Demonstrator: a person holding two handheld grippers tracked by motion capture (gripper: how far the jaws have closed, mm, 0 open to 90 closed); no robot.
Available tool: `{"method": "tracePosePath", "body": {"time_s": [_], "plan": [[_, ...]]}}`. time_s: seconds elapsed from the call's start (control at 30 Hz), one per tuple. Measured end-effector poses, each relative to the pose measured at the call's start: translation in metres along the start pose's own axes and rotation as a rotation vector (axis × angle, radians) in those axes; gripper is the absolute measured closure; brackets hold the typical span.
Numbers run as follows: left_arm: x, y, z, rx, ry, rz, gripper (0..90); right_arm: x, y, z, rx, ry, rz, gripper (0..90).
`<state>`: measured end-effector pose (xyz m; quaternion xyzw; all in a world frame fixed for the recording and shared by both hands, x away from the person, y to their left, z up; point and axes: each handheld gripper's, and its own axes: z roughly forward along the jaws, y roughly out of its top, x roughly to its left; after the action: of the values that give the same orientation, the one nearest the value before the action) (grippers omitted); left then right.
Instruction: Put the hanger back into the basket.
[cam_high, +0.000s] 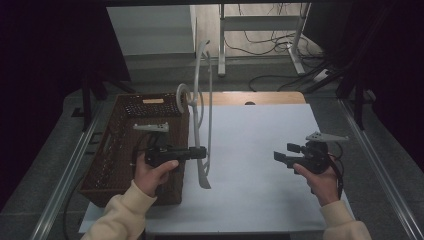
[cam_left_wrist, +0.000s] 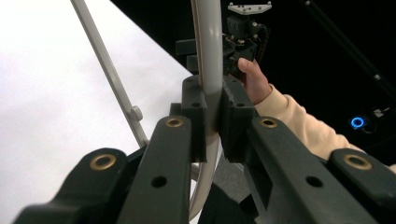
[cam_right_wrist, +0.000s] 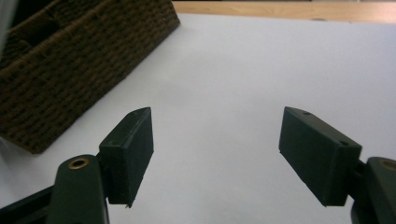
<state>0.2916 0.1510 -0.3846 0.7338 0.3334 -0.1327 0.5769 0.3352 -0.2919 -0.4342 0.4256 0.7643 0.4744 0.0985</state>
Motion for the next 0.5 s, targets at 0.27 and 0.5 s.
{"method": "tracePosePath", "body": {"time_s": [0.27, 0.5], "plan": [[0.002, -0.002, -0.034, 0.009, 0.026, 0.016, 81.9, -0.008, -0.009, 0.002, 0.038, -0.041, -0.007, 25.6], [0.001, -0.005, -0.062, 0.034, 0.082, 0.060, 82.0, -0.012, -0.011, 0.000, 0.028, -0.078, -0.005, 26.0]]}}
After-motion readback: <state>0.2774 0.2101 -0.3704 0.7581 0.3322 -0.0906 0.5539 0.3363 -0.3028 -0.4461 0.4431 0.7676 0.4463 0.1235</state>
